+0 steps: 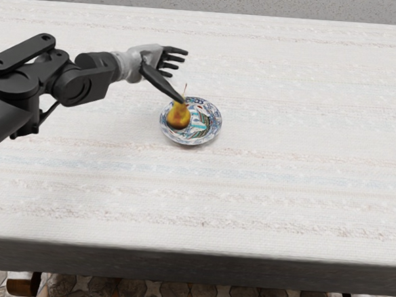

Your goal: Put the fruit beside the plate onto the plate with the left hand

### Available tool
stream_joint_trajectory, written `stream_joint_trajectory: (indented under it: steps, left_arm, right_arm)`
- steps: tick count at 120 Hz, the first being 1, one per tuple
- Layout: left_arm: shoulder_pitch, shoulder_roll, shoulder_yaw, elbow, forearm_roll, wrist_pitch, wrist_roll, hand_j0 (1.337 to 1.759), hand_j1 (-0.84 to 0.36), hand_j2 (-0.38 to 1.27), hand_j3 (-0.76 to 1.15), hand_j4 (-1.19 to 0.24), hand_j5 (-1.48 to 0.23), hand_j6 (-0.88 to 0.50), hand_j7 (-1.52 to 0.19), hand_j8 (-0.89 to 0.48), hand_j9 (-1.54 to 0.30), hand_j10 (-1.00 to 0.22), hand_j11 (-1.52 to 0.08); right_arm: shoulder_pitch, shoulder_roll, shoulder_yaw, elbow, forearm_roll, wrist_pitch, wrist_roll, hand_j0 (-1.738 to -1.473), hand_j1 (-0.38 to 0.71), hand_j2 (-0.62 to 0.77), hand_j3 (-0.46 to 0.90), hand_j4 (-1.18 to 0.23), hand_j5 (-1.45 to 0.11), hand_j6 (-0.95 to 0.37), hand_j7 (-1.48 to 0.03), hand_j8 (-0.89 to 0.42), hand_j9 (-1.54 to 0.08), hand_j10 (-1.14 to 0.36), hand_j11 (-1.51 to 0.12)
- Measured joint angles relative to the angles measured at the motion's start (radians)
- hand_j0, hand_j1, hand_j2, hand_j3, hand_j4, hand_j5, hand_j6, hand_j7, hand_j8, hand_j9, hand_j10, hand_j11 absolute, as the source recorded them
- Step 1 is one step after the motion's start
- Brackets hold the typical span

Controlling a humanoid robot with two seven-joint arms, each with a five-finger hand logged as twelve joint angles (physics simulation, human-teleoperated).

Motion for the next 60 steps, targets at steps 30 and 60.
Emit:
stream_joint_trajectory:
  steps: [30,60]
  left_arm:
    - [0.078,0.423,-0.006,-0.004,-0.248,-0.2,0.001,1.658,0.31,0.01,0.0,-0.05,-0.07,-0.03,-0.07,-0.02,-0.07,-0.03,-0.07]
    - [0.118,0.482,-0.004,-0.004,-0.381,-0.314,0.01,1.658,0.33,0.01,0.0,-0.02,-0.03,-0.01,-0.03,-0.01,-0.03,-0.01,-0.03]
  right_arm:
    - [0.0,0.0,0.0,0.0,0.0,0.0,0.0,-1.658,-0.34,0.0,0.0,-0.01,-0.01,-0.01,-0.01,-0.01,-0.01,-0.01,-0.01]
    - [0.0,0.0,0.0,0.001,0.0,0.0,0.0,-1.658,-0.34,0.0,0.0,-0.01,-0.01,-0.01,-0.01,-0.01,-0.01,-0.01,-0.01]
